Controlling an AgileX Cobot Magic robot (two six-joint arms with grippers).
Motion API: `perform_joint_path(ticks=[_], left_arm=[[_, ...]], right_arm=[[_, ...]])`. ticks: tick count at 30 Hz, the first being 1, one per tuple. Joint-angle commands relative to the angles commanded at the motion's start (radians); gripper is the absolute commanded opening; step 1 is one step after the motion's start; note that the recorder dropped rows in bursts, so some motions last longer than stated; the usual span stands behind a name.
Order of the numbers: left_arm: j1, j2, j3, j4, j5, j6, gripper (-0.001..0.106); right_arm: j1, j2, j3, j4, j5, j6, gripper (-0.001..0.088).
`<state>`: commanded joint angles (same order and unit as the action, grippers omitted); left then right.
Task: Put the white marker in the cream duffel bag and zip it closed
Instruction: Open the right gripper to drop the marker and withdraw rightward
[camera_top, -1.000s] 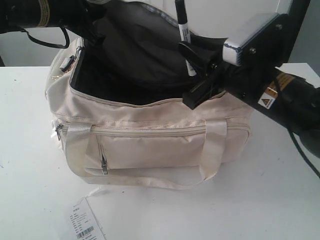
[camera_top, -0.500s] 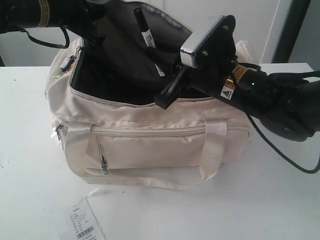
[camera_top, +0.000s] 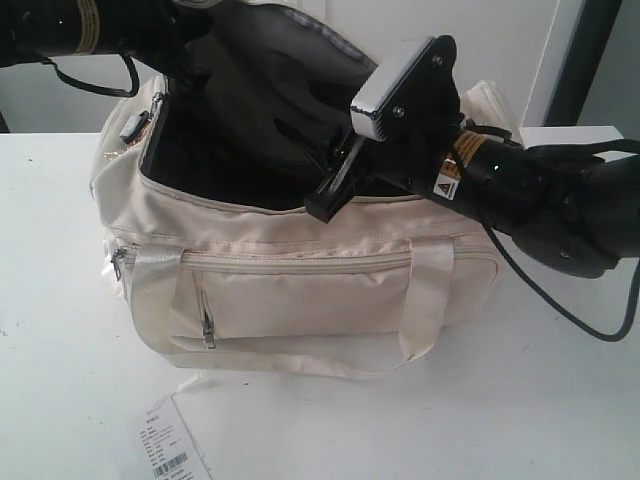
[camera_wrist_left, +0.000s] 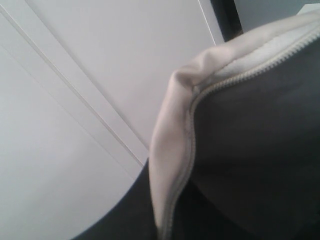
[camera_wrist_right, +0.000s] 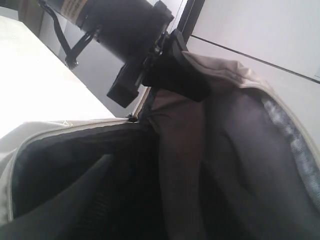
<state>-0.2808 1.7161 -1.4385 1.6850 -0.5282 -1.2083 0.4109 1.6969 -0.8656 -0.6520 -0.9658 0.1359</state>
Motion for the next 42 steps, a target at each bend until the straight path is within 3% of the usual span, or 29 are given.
perform_joint_path(ticks=[4, 10, 21, 24, 28, 30, 34, 37, 42], left_arm=[[0.000, 0.000, 0.000, 0.000, 0.000, 0.000, 0.000], [0.000, 0.000, 0.000, 0.000, 0.000, 0.000, 0.000], [0.000, 0.000, 0.000, 0.000, 0.000, 0.000, 0.000], [0.000, 0.000, 0.000, 0.000, 0.000, 0.000, 0.000], [0.000, 0.000, 0.000, 0.000, -0.002, 0.000, 0.000], [0.000, 0.000, 0.000, 0.000, -0.002, 0.000, 0.000], [0.000, 0.000, 0.000, 0.000, -0.014, 0.000, 0.000], [0.000, 0.000, 0.000, 0.000, -0.047, -0.009, 0.000], [0.000, 0.000, 0.000, -0.002, -0.050, -0.218, 0.000]], right_arm=[[0.000, -0.021, 0.000, -0.013, 0.000, 0.074, 0.0505], [0.000, -0.070, 0.008, -0.065, 0.041, 0.315, 0.0433], [0.000, -0.218, 0.008, -0.522, 0.272, 0.801, 0.0002], [0.000, -0.253, 0.004, -0.687, 0.326, 0.985, 0.0000], [0.000, -0.288, -0.042, -1.061, 0.353, 1.418, 0.0000], [-0.002, -0.299, -0.074, -1.092, 0.327, 1.564, 0.0000], [-0.004, -0.310, -0.168, -1.092, 0.240, 1.641, 0.0000], [-0.004, -0.308, -0.217, -1.092, 0.249, 1.643, 0.0000], [-0.004, -0.308, -0.217, -1.092, 0.290, 1.588, 0.0000]])
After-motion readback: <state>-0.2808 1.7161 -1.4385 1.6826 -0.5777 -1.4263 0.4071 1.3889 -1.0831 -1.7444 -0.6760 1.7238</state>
